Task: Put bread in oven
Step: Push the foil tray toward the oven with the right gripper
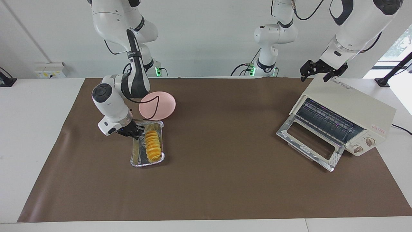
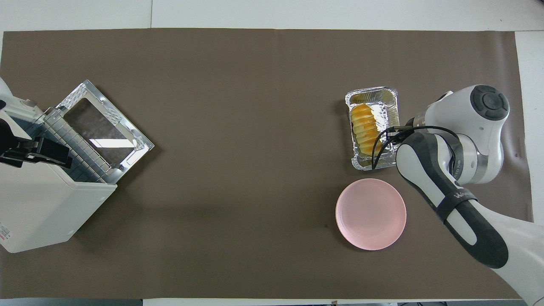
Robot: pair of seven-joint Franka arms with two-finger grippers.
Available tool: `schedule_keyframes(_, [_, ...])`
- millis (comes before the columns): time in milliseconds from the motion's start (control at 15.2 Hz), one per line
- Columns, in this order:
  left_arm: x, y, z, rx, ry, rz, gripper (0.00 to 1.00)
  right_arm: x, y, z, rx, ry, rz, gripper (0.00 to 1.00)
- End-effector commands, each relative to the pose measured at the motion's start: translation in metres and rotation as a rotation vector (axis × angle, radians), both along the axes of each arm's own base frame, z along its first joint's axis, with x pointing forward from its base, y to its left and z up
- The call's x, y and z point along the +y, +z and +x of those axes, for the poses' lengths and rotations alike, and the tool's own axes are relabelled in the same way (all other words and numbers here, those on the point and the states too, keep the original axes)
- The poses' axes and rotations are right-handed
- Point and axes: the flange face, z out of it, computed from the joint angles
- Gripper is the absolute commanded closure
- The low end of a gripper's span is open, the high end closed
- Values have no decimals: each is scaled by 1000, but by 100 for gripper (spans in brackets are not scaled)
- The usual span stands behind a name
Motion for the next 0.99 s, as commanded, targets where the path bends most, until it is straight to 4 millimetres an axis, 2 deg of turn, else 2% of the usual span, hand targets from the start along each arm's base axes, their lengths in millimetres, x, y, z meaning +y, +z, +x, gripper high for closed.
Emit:
schedule_keyframes(0, [3,3,-4,-13,0,-16,0,13,42,16,-24,7,60,100])
schedule_keyframes(66, [3,3,-4,-13,0,-16,0,24,53,21,-23,2,94,100])
schedule_keyframes(263, [3,3,-4,-13,0,-16,0,79,77,26,-57,32,123,100])
schedule_keyframes(460, [3,3,-3,-11,0,-16,0,167,88,20,-73,37,138,100])
schedule_keyframes(723, [3,3,-4,-13,0,-16,0,275,71,20,-48,15,157,100])
schedule_keyframes(789, [3,3,-4,-13,0,-16,0,295,64,23,-45,-10,160,100])
schedule_keyframes(920, [3,3,-4,-13,0,-16,0,318,44,21,-43,-21,158,100])
